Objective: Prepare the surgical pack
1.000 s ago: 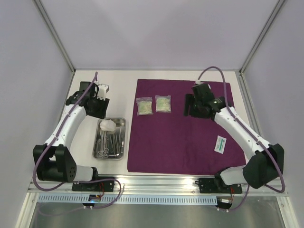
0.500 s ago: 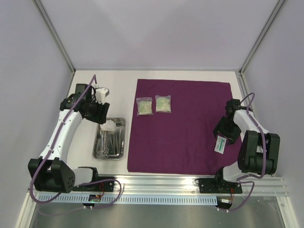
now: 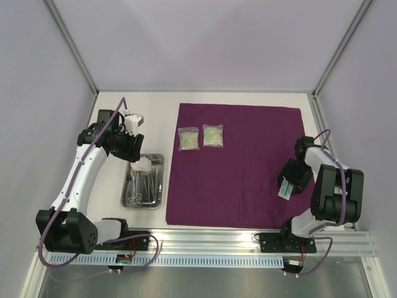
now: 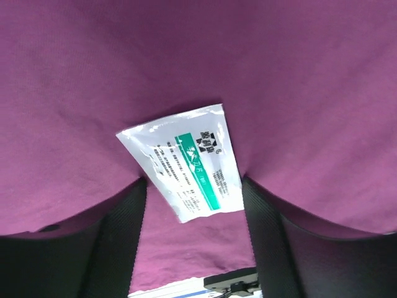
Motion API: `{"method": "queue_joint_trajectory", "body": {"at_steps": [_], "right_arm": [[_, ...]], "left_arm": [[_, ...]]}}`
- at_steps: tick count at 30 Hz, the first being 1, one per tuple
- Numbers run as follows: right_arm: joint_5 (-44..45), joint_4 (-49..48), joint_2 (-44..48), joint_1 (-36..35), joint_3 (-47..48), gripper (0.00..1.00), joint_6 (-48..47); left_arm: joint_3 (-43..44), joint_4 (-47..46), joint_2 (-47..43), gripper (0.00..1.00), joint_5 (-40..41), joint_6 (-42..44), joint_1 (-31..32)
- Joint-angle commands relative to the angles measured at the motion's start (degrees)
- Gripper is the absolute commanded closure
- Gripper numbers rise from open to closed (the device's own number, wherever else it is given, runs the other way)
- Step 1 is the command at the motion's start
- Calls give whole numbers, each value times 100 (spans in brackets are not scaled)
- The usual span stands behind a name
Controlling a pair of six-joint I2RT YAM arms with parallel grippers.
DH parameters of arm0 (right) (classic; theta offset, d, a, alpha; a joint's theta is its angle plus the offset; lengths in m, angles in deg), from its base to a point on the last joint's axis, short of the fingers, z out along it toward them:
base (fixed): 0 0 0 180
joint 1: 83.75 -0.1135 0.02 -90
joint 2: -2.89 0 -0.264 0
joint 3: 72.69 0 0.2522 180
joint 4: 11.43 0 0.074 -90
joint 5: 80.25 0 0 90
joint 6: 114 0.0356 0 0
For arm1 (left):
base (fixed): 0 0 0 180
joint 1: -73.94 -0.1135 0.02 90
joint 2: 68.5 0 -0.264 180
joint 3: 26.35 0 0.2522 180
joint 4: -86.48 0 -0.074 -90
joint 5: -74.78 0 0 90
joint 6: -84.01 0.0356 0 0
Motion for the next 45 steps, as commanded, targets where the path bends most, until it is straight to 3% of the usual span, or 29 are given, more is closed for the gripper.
{"method": "queue_joint_trajectory", "body": {"at_steps": [1,6,12,15,17,18,21,26,29,34,37,45], "right_arm": [[-393,-359,-113,7,-42,40,-170],[-499,-430,-202,16,-33,70,-240],[-481,-369,26,7,-33,84,-249],[-376,-219,175,-19,20,82,-267],[-323,-122,229,-19,107,68,-267],[-314,-52,246,-19,143,52,-258],[-297,-17,264,-19,222,50,-188],[29,1,308,-11,266,61,-170],[-41,-113,229,-19,205,75,-161],[-112,-236,18,-19,152,86,-187],[-94,-228,88,-19,178,99,-214],[-33,-105,325,-116,248,99,-284]], "left_arm": [[80,-51,-148,37,-93,96,-17],[98,2,-271,37,-155,114,-17],[107,11,-280,37,-137,114,-17],[116,46,-280,37,-137,114,-17],[150,55,-280,37,-146,122,-17],[168,63,-280,37,-146,122,-17],[186,81,-297,37,-154,122,-17],[168,107,-368,37,-155,140,-17],[168,107,-377,37,-155,140,-17],[151,108,-385,37,-155,149,-17],[159,116,-386,37,-155,157,-17],[177,116,-385,37,-172,157,-17]]}}
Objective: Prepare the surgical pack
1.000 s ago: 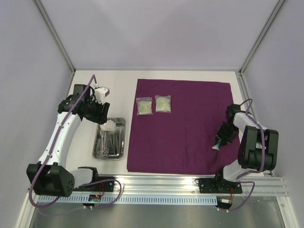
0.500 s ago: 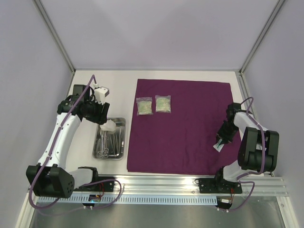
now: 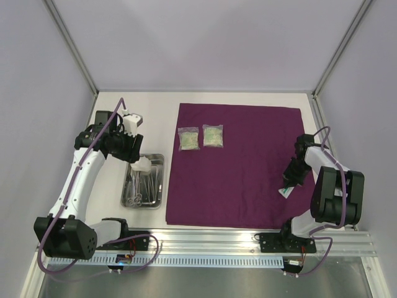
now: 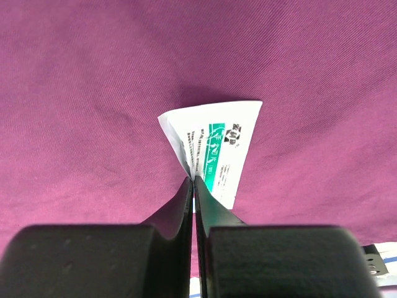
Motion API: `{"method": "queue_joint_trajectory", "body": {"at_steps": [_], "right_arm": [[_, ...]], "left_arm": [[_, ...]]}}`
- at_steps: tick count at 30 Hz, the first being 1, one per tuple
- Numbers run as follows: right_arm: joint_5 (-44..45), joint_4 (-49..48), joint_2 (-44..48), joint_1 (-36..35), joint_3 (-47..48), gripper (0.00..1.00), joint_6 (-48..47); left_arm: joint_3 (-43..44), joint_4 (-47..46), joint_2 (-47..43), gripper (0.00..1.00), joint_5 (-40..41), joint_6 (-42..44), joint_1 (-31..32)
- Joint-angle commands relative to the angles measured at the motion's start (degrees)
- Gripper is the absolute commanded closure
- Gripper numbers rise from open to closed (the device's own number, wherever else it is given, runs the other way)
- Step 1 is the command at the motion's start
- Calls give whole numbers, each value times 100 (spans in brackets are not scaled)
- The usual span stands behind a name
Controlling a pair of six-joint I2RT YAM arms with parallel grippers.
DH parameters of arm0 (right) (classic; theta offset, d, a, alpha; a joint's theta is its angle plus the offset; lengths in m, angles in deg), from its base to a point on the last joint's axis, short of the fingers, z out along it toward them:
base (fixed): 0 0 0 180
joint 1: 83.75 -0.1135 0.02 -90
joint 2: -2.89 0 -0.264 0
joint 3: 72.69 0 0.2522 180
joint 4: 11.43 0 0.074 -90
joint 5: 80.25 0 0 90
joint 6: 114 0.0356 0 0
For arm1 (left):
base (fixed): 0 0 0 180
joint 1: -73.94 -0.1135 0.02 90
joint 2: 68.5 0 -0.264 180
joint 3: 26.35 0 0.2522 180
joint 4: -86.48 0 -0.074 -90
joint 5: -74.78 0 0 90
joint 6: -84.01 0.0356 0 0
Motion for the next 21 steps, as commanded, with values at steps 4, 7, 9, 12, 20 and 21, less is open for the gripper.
{"method": "queue_joint_trajectory", "body": {"at_steps": [4,7,9,12,20,21], "right_arm": [[324,161,449,-344,345,99,-107],[421,363,624,-669,609,100,-55],[535,512,713,-976,775,100,-2],[615,644,739,-1469,1127,100,147],[26,21,197,-3881,2582,100,1316],[17,-136,12,-4165,2796,100,1430]], "left_arm": [[177,81,-147,37,-124,116,-17],[177,81,-147,37,-124,116,-17],[177,99,-147,37,-115,125,-17],[151,90,-121,37,-107,134,-17],[19,134,37,37,52,116,-622],[1,151,29,37,26,142,-797]]}}
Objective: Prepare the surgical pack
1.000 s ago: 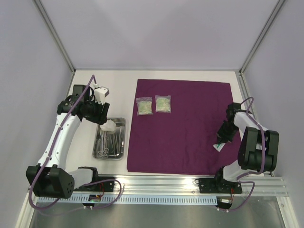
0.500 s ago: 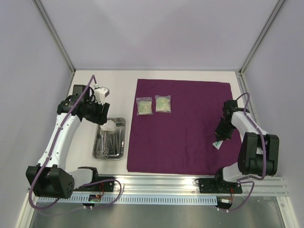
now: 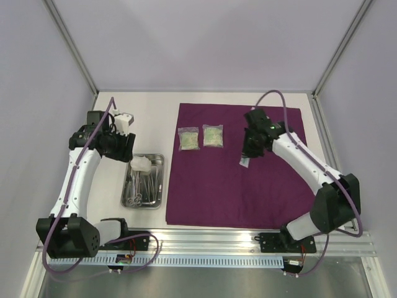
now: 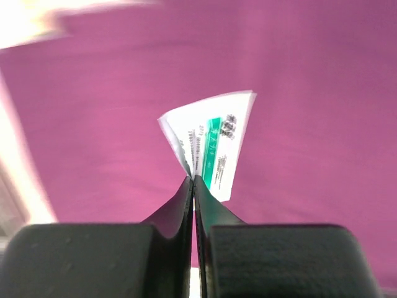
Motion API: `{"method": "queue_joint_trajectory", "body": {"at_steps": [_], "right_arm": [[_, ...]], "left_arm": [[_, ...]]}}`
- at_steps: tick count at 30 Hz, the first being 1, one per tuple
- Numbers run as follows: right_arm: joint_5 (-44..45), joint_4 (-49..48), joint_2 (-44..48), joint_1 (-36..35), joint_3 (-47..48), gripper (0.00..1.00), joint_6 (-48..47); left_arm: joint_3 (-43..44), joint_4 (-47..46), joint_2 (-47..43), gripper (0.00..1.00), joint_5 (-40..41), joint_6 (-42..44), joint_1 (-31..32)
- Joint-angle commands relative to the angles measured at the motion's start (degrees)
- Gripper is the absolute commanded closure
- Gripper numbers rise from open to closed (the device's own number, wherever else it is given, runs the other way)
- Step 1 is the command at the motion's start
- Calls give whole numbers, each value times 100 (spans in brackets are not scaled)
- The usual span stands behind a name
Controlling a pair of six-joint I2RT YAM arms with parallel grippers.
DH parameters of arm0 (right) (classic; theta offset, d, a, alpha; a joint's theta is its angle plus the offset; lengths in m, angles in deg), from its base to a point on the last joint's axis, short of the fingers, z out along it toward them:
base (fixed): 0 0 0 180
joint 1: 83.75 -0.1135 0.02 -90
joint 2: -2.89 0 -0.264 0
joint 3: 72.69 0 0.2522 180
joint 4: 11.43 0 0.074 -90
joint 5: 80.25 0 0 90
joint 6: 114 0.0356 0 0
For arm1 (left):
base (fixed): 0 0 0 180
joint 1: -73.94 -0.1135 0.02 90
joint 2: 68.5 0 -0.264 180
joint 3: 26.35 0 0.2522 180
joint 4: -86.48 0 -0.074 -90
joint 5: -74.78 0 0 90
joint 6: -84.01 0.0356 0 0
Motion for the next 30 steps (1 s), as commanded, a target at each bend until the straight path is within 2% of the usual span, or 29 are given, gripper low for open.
{"method": "queue_joint_trajectory", "body": {"at_steps": [1,4,5,7,8,9,10,13,15,19,20,30], "right_arm": [[-250,-664,-586,-1133,1002,100,705],[-258,-893,-1805,-2318,2109,99,907],[-441,-972,-2071,-2505,2739,100,960],[-452,-1016,-2598,-2839,3348,99,987],[-478,-999,-3158,-3093,3725,100,1004],[-530,-938,-3442,-3183,4399,99,1039],[-583,-885,-3967,-3340,4789,100,1048],[-532,-543,-4777,-3517,5887,100,1101],[-452,-515,-4982,-3631,6075,100,1215],[-355,-753,-5132,-3685,5822,99,1426],[-85,-744,-5132,-3693,5734,99,1444],[435,-683,-5325,-3711,5724,99,1320]], "left_arm": [[-25,123,-22,37,-3,155,-480],[-165,106,-101,37,102,234,-682],[-253,106,-118,37,120,244,-726],[-341,88,-127,37,164,252,-840],[-385,62,-119,37,181,261,-876],[-455,62,-119,37,216,261,-876],[-482,62,-119,37,269,252,-885],[-570,44,-162,37,287,270,-885],[-614,36,-198,37,296,279,-885],[-640,27,-198,37,313,279,-885],[-640,35,-198,37,305,287,-885],[-649,9,-136,36,155,261,-885]]}}
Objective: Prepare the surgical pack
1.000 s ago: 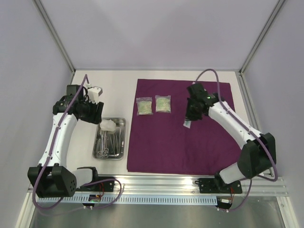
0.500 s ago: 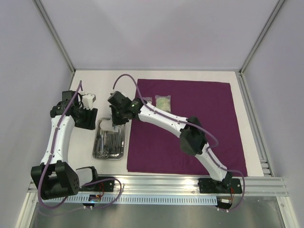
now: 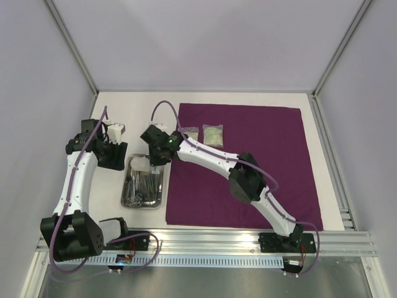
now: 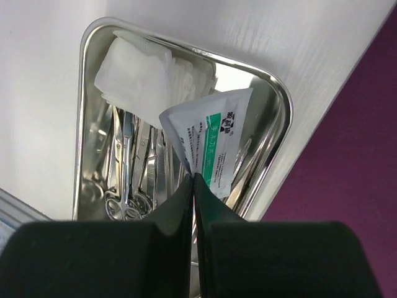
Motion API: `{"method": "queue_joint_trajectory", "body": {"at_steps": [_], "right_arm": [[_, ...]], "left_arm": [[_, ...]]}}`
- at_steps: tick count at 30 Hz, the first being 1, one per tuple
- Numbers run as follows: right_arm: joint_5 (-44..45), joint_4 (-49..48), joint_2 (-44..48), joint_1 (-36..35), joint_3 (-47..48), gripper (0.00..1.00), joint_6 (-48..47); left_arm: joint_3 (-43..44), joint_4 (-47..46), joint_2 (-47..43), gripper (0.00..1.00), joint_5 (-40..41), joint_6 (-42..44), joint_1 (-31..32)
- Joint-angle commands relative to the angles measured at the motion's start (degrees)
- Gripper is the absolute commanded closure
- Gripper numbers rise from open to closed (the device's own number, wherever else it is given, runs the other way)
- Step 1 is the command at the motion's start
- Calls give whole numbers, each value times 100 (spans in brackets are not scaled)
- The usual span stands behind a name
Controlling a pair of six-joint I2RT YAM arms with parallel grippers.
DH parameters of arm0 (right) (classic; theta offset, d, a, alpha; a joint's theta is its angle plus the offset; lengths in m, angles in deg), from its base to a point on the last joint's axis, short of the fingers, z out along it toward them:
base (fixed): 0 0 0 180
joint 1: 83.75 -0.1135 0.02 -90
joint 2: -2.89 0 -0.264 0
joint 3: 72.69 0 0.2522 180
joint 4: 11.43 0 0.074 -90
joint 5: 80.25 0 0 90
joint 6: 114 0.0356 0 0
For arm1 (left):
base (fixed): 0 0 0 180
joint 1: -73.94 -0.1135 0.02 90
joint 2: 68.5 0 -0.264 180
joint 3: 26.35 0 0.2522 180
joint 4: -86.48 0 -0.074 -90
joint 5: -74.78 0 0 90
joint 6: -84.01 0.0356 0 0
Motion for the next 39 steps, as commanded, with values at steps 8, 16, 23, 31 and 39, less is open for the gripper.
{"method": "queue_joint_trajectory", "body": {"at_steps": [8,16,23,31,39], "right_arm": [[569,182,-492,-8,368,100,240],[384,165,-668,-8,378,93,582],[261,-152,-537,-8,378,72,530],[208,-626,25,27,334,69,12],[463,-1145,1386,711,-1255,60,-463]], "left_arm": [[2,-28,-71,36,-114,64,-35],[29,-28,-44,36,-114,100,-35],[81,-2,17,36,-166,73,-35],[169,51,96,36,-272,38,-35],[196,69,17,36,-360,82,-35]]}}
